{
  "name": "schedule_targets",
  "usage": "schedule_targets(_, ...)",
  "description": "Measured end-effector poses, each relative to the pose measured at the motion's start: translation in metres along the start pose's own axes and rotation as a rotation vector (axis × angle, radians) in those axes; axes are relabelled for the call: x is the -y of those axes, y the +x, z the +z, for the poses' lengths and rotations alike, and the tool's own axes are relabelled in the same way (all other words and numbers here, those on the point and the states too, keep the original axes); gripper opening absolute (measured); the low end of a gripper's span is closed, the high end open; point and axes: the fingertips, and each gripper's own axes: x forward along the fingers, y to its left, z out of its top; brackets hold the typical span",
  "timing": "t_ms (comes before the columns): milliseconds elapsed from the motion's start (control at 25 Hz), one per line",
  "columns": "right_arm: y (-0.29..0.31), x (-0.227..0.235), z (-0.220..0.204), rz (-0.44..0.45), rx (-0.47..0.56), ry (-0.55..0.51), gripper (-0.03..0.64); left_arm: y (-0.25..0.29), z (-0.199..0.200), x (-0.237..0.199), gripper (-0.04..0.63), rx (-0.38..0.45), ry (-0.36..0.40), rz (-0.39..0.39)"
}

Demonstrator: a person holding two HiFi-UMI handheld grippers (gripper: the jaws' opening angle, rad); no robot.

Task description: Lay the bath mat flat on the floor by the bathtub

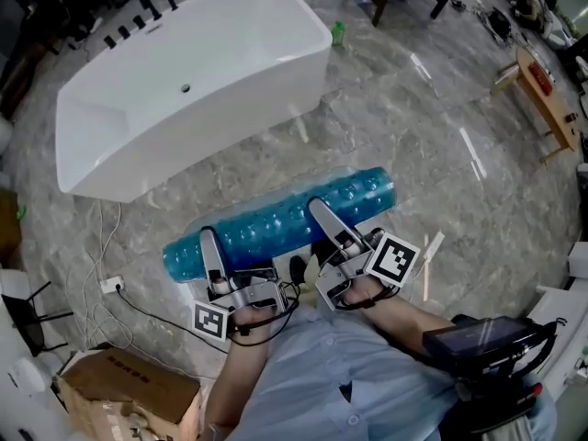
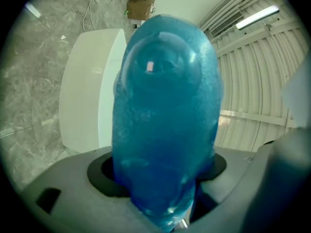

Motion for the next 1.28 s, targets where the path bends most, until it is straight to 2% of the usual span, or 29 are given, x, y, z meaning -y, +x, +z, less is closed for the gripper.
schedule_targets(200, 0.015, 0.021, 0.029, -0.015, 0.083, -0.008, 0.390, 0.043, -0.013, -0.027, 0.344, -0.083, -0.020, 0.008)
schedule_targets(440, 0.068, 0.083, 0.136, -0.093, 0.276, 0.039, 0.386, 0.181, -0.070, -0.102, 0.342, -0.277, -0.051, 0.095)
schedule_targets(640, 0.069, 0.106, 0.207, -0.117, 0.425, 0.052, 0.385, 0.254, -0.134, -0.130, 0.342, -0.450, -0.055, 0.098)
schedule_targets(800, 0.072, 0.132, 0.270, -0.173, 0.562, 0.084, 0.385, 0.313, -0.192, -0.167, 0.342, -0.580, -0.081, 0.170)
schedule_targets(920, 0.069, 0.140, 0.303, -0.193, 0.630, 0.099, 0.383, 0.343, -0.228, -0.181, 0.342, -0.660, -0.090, 0.188)
schedule_targets(1080, 0.060, 0.134, 0.327, -0.208, 0.722, 0.081, 0.383, 0.365, -0.263, -0.181, 0.342, -0.748, -0.133, 0.180)
schedule_targets(1280, 0.036, 0.154, 0.365, -0.247, 0.879, 0.063, 0.383, 0.391, -0.328, -0.210, 0.342, -0.918, -0.173, 0.184)
